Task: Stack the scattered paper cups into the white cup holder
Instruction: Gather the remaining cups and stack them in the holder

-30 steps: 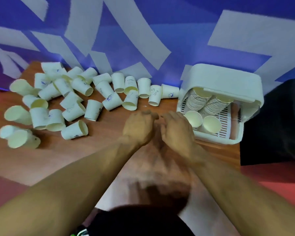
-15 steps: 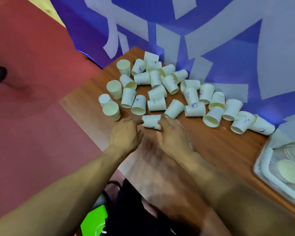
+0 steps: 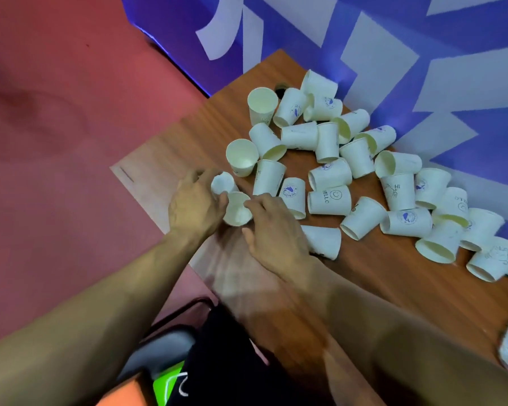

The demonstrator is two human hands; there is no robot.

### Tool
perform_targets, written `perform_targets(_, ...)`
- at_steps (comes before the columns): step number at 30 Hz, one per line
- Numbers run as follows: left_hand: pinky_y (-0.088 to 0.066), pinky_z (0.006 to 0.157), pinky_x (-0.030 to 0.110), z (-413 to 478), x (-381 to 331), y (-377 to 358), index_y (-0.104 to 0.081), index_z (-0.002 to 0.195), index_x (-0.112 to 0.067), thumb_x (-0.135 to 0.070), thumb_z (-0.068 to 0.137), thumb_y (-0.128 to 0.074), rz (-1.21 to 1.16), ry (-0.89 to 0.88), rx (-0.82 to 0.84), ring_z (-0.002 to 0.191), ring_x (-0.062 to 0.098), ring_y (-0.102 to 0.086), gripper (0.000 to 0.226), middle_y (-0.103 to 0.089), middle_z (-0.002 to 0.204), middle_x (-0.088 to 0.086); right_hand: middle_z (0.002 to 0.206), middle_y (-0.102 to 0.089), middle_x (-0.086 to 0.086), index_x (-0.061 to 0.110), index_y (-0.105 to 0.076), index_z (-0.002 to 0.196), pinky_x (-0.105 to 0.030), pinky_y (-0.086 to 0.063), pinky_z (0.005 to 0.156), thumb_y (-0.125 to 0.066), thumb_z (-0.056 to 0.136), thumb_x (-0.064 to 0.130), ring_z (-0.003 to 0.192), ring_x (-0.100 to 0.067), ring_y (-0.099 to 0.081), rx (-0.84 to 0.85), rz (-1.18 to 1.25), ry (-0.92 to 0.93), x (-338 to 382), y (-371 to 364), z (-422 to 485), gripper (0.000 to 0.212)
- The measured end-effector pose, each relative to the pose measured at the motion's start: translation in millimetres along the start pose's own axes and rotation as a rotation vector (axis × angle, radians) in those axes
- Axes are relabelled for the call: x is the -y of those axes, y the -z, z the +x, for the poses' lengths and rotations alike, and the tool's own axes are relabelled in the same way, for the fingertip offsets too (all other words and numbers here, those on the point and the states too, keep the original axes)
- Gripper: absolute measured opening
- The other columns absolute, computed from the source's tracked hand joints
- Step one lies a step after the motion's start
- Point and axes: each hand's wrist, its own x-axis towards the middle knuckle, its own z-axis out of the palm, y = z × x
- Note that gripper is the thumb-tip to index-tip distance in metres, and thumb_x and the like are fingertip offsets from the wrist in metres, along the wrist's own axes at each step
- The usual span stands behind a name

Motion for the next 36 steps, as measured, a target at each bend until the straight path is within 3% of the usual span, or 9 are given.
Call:
perform_targets(4,-0.048,0.090,0.041,23.1,11.3,-7.4,-0.040,0.138,-0.044,-0.041,0.091,-0.052,-0.008,-0.009,0.178,0.122,0.028,-0.049,0.049,-0.043,0.142,-0.005,0.135,-0.045,-0.005,0.014,-0.048,0.128,-0.038,-0.047,0.091,-0.069,0.073,0.019,0.118,-0.026,-0.045,0.007,-0.001,0.017,8.4,-17.8,26.5,0.059)
perform_targets(8,-0.049,0.090,0.043,30.7,10.4,-17.4,-0.031,0.136,-0.052,-0.057,0.091,-0.044,-0.079,0.093,0.339,0.111,0.030,-0.056,0.047,-0.041,0.137,0.001,0.137,-0.043,-0.005,0.015,-0.040,0.135,-0.041,-0.050,0.088,-0.074,0.069,0.022,0.120,-0.026,-0.045,0.080,-0.029,-0.044,8.0,-33.1,40.8,0.075)
perform_targets(13,-0.047,0.084,0.039,31.2,3.3,-20.3,-0.036,0.122,-0.048,-0.056,0.092,-0.040,-0.165,0.171,0.418,0.095,0.037,-0.058,0.031,-0.042,0.128,0.003,0.130,-0.047,-0.004,0.016,-0.024,0.145,-0.042,-0.052,0.085,-0.079,0.068,0.030,0.113,-0.027,-0.051,0.155,0.033,-0.091,7.0,-47.3,42.9,0.096)
perform_targets(16,-0.049,0.082,0.039,35.0,3.6,-22.4,-0.039,0.117,-0.042,-0.056,0.086,-0.045,-0.181,0.231,0.449,0.090,0.035,-0.058,0.034,-0.046,0.119,0.004,0.126,-0.051,-0.004,0.019,-0.020,0.147,-0.045,-0.053,0.082,-0.078,0.070,0.028,0.111,-0.028,-0.052,0.161,0.070,-0.139,6.5,-47.1,42.8,0.096)
perform_targets(21,-0.058,0.068,0.047,43.1,3.7,-19.7,-0.043,0.084,-0.040,-0.067,0.073,-0.047,-0.389,0.346,0.506,0.080,0.031,-0.064,0.029,-0.059,0.105,0.007,0.121,-0.051,-0.002,0.016,-0.034,0.139,-0.042,-0.052,0.081,-0.079,0.067,0.026,0.110,-0.025,-0.051,0.214,0.079,-0.154,-2.9,-46.0,40.2,0.085)
perform_targets(25,-0.058,0.075,0.052,39.5,1.6,-21.4,-0.054,0.100,-0.023,-0.049,0.092,-0.044,-0.384,0.336,0.517,0.092,0.032,-0.064,0.029,-0.063,0.106,0.007,0.129,-0.048,0.001,0.020,-0.034,0.140,-0.042,-0.051,0.085,-0.076,0.067,0.023,0.113,-0.023,-0.048,0.264,0.095,-0.135,-8.1,-47.1,32.1,0.084)
perform_targets(29,-0.056,0.082,0.045,29.4,-3.0,-25.6,-0.057,0.099,-0.017,-0.039,0.093,-0.052,-0.295,0.307,0.525,0.095,0.032,-0.063,0.023,-0.066,0.105,0.008,0.130,-0.048,0.002,0.022,-0.035,0.140,-0.042,-0.050,0.086,-0.074,0.068,0.023,0.112,-0.023,-0.049,0.262,0.121,-0.147,-11.9,-45.1,18.4,0.082)
perform_targets(32,-0.046,0.072,0.032,19.1,-8.9,-28.4,-0.053,0.095,-0.015,-0.034,0.091,-0.060,-0.207,0.259,0.541,0.094,0.028,-0.059,0.021,-0.065,0.107,0.009,0.128,-0.048,0.003,0.022,-0.036,0.139,-0.042,-0.051,0.087,-0.075,0.067,0.024,0.114,-0.022,-0.048,0.245,0.126,-0.157,-18.2,-45.1,4.4,0.082)
perform_targets(36,-0.044,0.064,0.031,2.5,-17.1,-29.5,-0.047,0.103,-0.017,-0.041,0.077,-0.074,-0.240,0.293,0.525,0.089,0.024,-0.057,0.045,-0.060,0.104,0.003,0.131,-0.048,0.004,0.023,-0.035,0.141,-0.042,-0.049,0.093,-0.075,0.070,0.025,0.119,-0.021,-0.046,0.216,0.121,-0.165,-28.5,-40.4,-18.3,0.082)
